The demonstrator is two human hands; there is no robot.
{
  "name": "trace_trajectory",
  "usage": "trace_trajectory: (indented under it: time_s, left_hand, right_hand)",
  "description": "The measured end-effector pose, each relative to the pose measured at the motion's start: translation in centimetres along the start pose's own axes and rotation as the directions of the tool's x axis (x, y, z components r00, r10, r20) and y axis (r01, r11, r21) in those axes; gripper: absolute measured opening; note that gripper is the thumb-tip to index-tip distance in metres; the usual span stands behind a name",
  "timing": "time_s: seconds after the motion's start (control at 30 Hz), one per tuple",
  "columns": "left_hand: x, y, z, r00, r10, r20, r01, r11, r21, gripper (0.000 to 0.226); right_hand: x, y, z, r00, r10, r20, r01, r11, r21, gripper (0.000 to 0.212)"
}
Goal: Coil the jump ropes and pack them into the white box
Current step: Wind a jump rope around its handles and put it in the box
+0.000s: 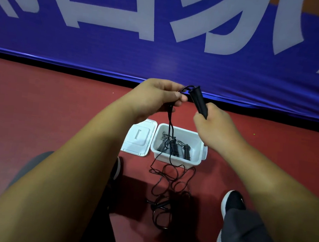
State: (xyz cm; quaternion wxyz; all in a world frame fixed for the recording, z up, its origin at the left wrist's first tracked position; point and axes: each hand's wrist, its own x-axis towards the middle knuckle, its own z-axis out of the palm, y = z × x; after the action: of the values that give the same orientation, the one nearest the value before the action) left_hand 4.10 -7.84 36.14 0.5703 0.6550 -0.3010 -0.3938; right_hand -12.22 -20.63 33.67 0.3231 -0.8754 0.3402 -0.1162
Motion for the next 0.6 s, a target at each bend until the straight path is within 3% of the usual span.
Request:
trace_trajectory:
  time_s: [0.17,0.27,0.37,0.47,0.6]
  left_hand:
    - [-0.1,0.1,0.0,0.994,-0.073,0.083,0.081,0.992,-0.096,0.015]
    - [-0.2,0.4,0.3,0.993,-0.033,0.116,0.062,0.964,-0.259,0.011]
    - [-0.1,0.6,0.8,0.996,-0.006,0.086,0.037,0.928,-0.371,0.010]
    - [0.0,0.8,1.2,0.999,0.011,0.032,0.004,0.910,-0.414,0.009]
    - [-0.2,1.1,1.4,0.999,0.036,-0.036,-0.047,0.931,-0.361,0.012]
  right_hand:
    - [0.5,0.0,0.1,0.999,-0.023,0.025,0.022,0.999,0.029,0.011]
    - [0.7,-0.7,0.0,0.994,0.032,0.104,-0.056,0.970,0.238,0.010]
    - [0.8,-1.2,0.2,0.960,0.068,0.273,-0.196,0.856,0.479,0.014]
    - [1.1,-1.1,0.4,0.937,0.055,0.344,-0.291,0.665,0.687,0.017]
    - [1.5,-0.7,0.5,0.932,0.004,0.362,-0.299,0.570,0.765,0.037]
